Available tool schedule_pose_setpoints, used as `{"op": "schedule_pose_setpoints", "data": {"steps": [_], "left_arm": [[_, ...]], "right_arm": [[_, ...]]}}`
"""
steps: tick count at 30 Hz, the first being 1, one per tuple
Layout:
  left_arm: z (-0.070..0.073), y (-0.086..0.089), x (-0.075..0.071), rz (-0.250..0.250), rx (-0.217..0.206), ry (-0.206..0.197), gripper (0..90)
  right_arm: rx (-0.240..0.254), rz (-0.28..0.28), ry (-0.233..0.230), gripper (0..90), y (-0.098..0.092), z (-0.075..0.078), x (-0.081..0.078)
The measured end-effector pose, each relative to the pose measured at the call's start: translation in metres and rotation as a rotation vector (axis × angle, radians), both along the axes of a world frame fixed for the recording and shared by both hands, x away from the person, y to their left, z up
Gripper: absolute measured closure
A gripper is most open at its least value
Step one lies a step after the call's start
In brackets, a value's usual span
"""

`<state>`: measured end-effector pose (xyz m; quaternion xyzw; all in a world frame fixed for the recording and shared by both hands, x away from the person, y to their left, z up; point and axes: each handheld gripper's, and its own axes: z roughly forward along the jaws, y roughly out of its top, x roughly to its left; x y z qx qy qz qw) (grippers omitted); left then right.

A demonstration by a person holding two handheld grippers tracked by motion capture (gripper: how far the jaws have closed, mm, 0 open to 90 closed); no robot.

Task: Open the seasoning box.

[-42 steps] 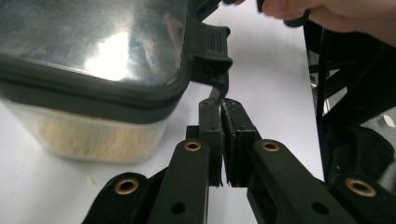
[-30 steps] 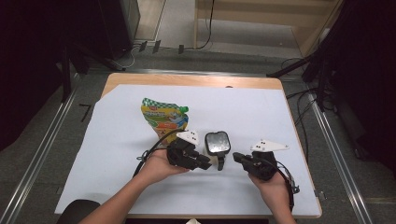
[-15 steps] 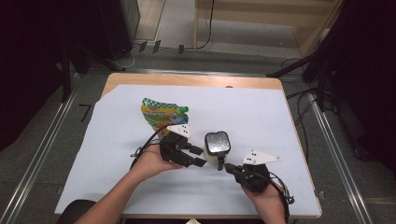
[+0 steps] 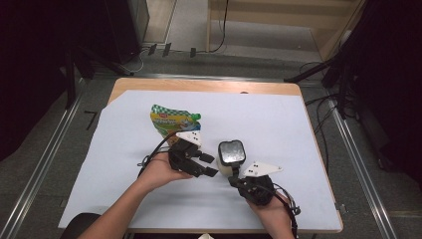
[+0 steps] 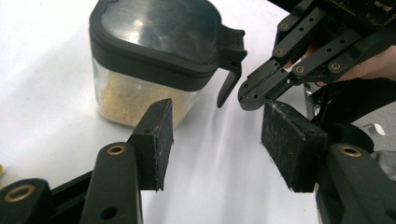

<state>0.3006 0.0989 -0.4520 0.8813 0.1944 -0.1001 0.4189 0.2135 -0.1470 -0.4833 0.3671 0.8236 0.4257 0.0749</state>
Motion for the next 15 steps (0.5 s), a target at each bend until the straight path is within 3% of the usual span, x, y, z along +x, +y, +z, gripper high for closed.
{"op": "schedule_pose_setpoints", "data": {"steps": [15], "left_arm": [[-0.0001,0.0001,-0.0004,0.005,0.004,-0.030,44.9]], "right_arm": [[-0.009,-0.009,0.013,90.0,0.0015,-0.0042,0.0044]]}}
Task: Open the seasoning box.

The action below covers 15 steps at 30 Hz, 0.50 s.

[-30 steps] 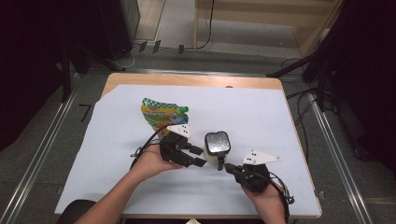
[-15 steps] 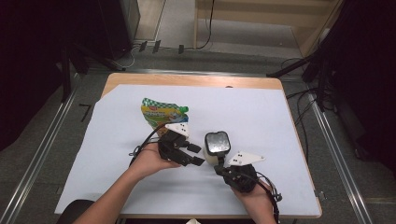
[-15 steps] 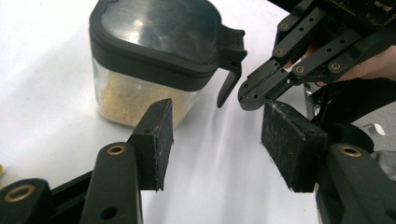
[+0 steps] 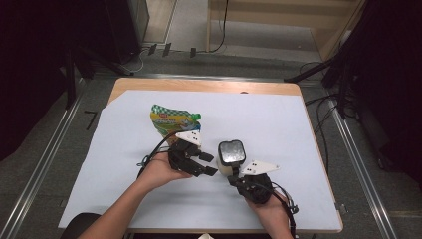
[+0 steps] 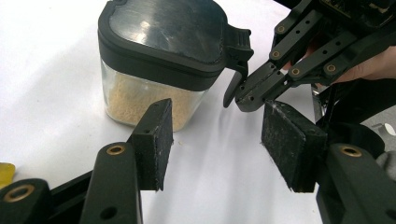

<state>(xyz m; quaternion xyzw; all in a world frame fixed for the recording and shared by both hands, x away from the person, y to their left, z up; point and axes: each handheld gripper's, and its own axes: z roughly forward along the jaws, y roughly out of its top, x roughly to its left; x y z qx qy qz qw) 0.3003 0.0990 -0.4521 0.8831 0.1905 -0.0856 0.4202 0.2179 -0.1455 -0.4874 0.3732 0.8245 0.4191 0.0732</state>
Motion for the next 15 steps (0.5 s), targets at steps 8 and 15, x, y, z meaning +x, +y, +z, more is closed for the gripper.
{"op": "schedule_pose_setpoints", "data": {"steps": [8,15], "left_arm": [[-0.0002,-0.0007,-0.0007,-0.003,0.001,-0.005,44.8],[-0.0005,-0.0012,-0.0009,-0.004,0.005,-0.008,44.7]], "right_arm": [[-0.005,-0.008,0.005,90.0,-0.0049,0.0001,0.0017],[-0.008,-0.021,0.010,90.0,-0.0096,0.0004,0.0033]]}}
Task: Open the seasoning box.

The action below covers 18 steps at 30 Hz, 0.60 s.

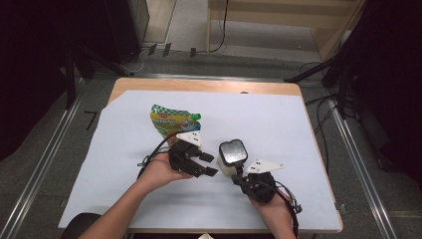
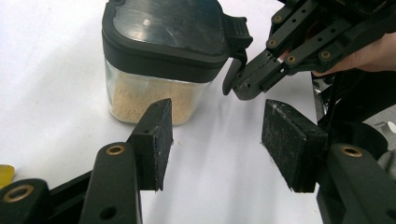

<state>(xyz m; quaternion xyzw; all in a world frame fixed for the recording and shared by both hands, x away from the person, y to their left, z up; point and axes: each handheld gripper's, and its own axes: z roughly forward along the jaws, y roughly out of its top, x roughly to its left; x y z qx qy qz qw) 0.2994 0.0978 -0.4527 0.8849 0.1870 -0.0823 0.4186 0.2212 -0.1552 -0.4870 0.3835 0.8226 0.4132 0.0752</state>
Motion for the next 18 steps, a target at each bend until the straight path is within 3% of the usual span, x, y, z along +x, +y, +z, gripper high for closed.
{"op": "schedule_pose_setpoints", "data": {"steps": [18], "left_arm": [[-0.001,-0.001,-0.001,0.009,0.012,-0.010,44.3]], "right_arm": [[0.010,-0.062,0.012,90.0,-0.018,0.002,0.005]]}}
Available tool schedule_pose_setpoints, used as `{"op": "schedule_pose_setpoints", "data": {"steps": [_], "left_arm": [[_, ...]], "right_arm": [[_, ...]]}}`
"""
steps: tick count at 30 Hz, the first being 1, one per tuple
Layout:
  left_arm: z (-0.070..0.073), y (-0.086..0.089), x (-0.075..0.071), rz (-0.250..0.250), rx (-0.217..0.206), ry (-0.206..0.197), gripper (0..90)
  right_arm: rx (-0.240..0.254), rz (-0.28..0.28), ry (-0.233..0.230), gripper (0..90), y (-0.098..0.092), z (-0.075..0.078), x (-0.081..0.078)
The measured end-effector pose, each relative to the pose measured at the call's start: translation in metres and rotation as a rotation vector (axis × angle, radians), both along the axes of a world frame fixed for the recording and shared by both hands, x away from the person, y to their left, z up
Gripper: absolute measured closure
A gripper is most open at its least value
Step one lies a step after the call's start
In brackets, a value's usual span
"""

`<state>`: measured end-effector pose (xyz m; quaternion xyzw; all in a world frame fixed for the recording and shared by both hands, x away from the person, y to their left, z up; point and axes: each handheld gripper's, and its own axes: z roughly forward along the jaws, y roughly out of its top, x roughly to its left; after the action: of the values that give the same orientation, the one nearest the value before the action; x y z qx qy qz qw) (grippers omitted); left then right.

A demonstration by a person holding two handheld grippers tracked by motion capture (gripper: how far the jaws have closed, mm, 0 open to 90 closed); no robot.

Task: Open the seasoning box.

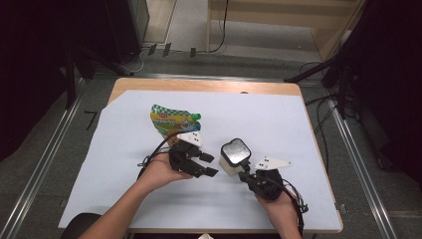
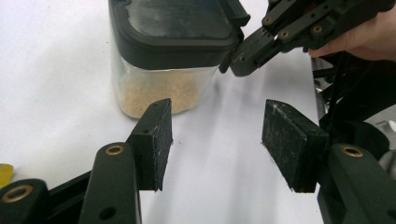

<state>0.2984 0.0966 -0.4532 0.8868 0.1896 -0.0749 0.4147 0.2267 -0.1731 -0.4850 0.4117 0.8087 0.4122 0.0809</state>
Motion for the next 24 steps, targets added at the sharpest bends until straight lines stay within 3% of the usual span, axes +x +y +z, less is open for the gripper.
{"op": "schedule_pose_setpoints", "data": {"steps": [24], "left_arm": [[-0.003,-0.005,-0.001,-0.003,0.005,0.007,44.4]], "right_arm": [[-0.006,-0.085,0.009,90.0,-0.040,0.004,0.018]]}}
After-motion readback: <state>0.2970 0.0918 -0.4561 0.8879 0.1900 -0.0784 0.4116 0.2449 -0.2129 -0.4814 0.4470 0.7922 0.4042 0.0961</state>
